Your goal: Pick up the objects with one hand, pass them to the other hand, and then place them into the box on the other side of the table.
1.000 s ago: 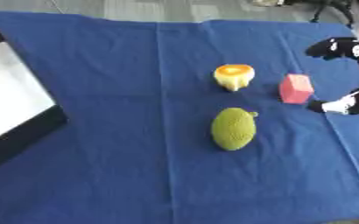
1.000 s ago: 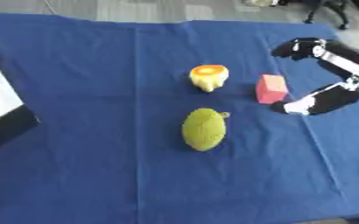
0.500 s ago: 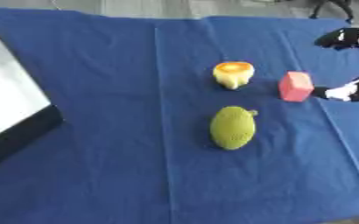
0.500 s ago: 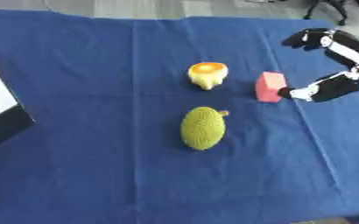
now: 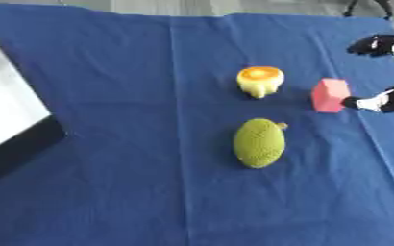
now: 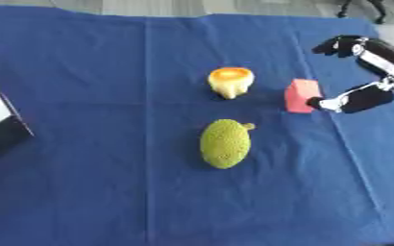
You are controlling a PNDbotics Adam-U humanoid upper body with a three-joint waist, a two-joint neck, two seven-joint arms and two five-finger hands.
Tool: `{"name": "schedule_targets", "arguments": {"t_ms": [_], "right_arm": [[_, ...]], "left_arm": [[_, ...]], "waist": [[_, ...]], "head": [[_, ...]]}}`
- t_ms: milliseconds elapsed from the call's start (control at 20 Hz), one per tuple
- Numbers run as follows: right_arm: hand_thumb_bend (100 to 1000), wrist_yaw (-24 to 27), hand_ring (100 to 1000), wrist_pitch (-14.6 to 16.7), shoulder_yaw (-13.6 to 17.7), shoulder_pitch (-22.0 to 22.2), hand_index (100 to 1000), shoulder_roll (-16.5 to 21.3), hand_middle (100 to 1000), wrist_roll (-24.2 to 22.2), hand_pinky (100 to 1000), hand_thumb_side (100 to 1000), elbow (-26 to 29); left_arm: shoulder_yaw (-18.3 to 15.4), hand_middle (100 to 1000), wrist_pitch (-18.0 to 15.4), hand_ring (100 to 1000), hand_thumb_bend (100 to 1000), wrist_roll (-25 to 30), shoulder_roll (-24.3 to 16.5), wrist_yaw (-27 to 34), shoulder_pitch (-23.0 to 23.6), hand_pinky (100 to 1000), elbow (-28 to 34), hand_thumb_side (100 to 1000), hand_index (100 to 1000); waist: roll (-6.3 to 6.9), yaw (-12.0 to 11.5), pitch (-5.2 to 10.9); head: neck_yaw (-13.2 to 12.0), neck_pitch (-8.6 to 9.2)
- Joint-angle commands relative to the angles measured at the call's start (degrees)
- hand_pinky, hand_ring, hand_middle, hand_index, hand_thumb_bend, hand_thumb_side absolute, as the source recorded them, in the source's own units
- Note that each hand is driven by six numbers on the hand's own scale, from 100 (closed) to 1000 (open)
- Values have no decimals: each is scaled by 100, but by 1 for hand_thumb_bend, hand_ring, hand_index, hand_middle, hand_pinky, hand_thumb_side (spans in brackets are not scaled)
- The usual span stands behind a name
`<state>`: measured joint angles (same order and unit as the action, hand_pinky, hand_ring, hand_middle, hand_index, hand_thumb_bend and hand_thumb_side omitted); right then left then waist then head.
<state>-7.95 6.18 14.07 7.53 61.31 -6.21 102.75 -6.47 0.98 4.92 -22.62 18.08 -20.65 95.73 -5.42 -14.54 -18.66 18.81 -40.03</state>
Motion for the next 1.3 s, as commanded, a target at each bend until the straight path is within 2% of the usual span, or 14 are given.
{"name": "schedule_targets", "arguments": {"t_ms": [50, 500, 800, 1000, 1100, 1300], "right_arm": [[516, -82, 873, 5, 139, -40, 871, 114, 863, 112, 873, 251, -89], [505, -330, 867, 8, 223, -17, 873, -1, 863, 280, 874, 245, -416], [479, -506, 856, -22, 269, 22, 874, -71, 860, 302, 875, 226, -520], [431, -627, 849, -50, 276, 22, 872, -95, 858, 254, 873, 167, -558], [399, -655, 846, -71, 280, 20, 870, -101, 859, 214, 872, 100, -574], [394, -674, 843, -126, 296, 10, 869, -104, 858, 125, 870, 100, -604]], "left_arm": [[3, 1000, -19, 878, 141, -6, -92, 13, 2, 955, 30, 879, 758], [-6, 1000, -64, 878, 138, -19, -103, 58, -25, 956, 152, 875, 758], [-20, 1000, -70, 878, 136, -34, -112, 59, -27, 956, 175, 878, 758], [-22, 1000, -71, 878, 135, -34, -124, 62, -28, 956, 165, 880, 758], [-20, 1000, -62, 878, 136, -28, -128, 68, -28, 957, 154, 883, 758], [-19, 1000, -55, 878, 135, -27, -133, 75, -31, 957, 143, 884, 758]], "waist": [[-59, -38, -15], [-106, -298, -115], [-114, -379, -190], [-104, -404, -237], [-96, -409, -258], [-80, -408, -286]], "head": [[74, 113], [241, 254], [310, 301], [330, 310], [338, 311], [334, 301]]}}
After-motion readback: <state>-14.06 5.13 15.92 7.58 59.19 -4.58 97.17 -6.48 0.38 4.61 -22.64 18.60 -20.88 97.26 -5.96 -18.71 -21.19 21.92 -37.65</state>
